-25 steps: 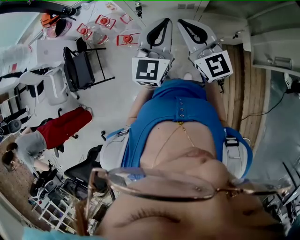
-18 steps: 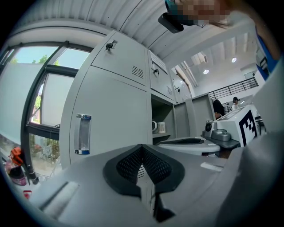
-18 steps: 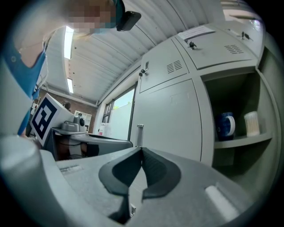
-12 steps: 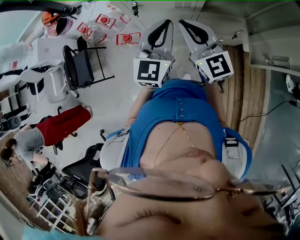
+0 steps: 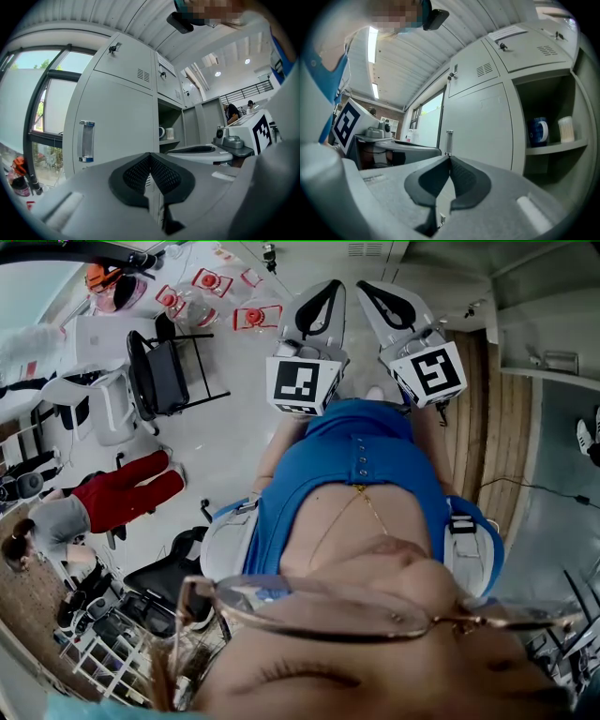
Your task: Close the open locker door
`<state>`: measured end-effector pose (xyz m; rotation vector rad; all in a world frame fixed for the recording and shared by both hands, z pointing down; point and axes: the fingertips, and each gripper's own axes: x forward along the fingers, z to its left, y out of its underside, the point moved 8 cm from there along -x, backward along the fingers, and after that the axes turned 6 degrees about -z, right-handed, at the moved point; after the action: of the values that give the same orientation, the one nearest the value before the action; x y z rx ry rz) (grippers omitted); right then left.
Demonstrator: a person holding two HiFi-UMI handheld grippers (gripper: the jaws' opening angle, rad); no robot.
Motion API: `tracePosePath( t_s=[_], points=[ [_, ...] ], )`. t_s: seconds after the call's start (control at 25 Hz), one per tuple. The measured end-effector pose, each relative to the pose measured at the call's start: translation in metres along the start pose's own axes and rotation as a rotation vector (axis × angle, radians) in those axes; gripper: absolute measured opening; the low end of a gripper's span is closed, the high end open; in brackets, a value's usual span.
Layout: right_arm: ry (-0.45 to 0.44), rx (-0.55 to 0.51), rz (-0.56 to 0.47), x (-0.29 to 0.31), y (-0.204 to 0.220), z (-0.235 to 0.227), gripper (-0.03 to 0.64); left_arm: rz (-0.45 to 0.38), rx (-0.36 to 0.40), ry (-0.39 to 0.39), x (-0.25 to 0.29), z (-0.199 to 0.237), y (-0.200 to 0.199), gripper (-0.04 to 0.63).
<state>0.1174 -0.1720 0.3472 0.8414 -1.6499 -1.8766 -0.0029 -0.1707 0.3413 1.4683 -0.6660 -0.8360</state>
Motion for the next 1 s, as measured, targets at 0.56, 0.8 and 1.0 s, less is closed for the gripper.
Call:
tracePosePath(
  t_s=[0.56, 0.8, 1.0],
  points=[
    [0.003, -0.005, 0.040, -0.0008, 0.0001, -0.0008, 0.003, 0.005, -0.016, 0.012, 0.0000, 0.0005, 0.0004, 0.002],
    [0.008, -0.006, 0.054, -0.0033, 0.0011, -0.0020, 0.003, 0.009, -0.017, 0.017, -0.0004, -0.0010, 0.0004, 0.002],
    [-0.006, -0.009, 0.053, -0.0017, 0.0012, -0.0035, 0.003, 0.008, -0.015, 0.018, 0.0017, -0.0003, 0.0011, 0.002]
  ],
)
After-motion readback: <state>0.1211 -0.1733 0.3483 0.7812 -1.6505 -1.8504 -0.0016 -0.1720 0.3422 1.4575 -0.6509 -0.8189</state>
